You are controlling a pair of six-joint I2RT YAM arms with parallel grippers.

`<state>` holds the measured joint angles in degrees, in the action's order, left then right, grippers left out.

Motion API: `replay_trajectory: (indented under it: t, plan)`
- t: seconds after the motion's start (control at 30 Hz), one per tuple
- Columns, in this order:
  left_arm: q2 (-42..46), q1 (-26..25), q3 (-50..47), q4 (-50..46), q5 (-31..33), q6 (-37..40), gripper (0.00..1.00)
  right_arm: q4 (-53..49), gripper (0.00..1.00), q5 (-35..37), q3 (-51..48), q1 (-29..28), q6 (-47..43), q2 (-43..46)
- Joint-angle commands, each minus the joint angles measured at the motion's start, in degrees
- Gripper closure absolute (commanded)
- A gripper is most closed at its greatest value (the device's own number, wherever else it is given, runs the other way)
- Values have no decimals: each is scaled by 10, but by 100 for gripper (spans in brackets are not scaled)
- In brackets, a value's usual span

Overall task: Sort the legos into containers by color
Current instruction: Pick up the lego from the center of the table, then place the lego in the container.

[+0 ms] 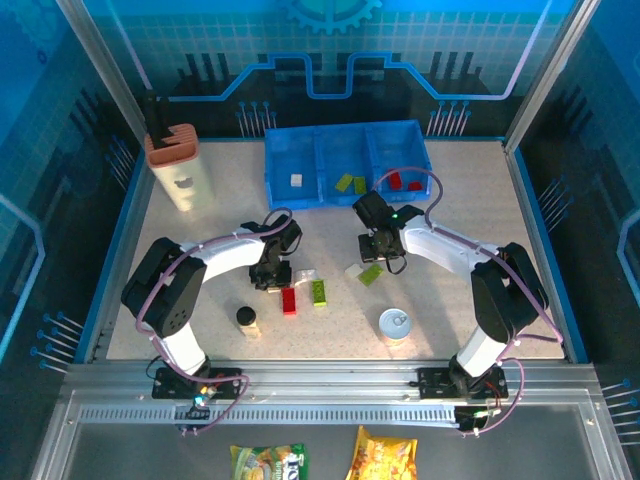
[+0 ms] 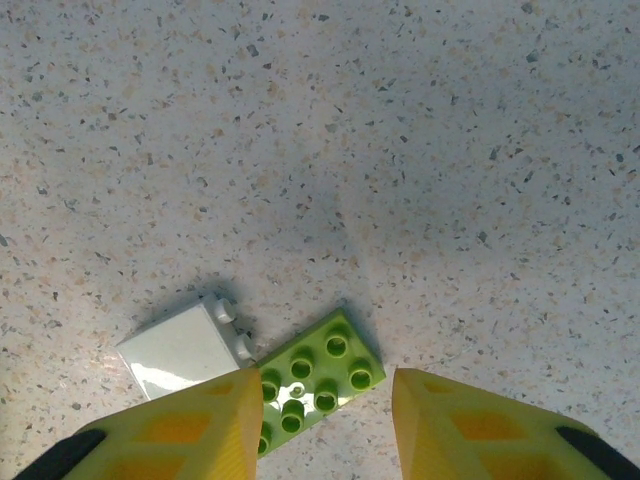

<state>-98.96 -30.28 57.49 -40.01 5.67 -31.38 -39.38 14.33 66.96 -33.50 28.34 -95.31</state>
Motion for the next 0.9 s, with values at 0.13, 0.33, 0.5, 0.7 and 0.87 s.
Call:
replay_trajectory:
  t: [0.13,0.33,0.5,0.7,0.87]
  plan:
    - [-5,-5,6,-8,6,4,64,-3,60,12,-8,-12,6,25]
    - [4,-5,20,-18,16,10,64,-9,60,16,-7,-13,8,33]
    - [10,-6,42,-28,18,16,64,-14,60,20,-11,-14,10,43]
    - [5,-6,85,-41,21,30,64,-23,60,28,-17,-15,14,59]
    - [-10,-2,136,-55,26,46,64,-35,60,36,-23,-16,15,77]
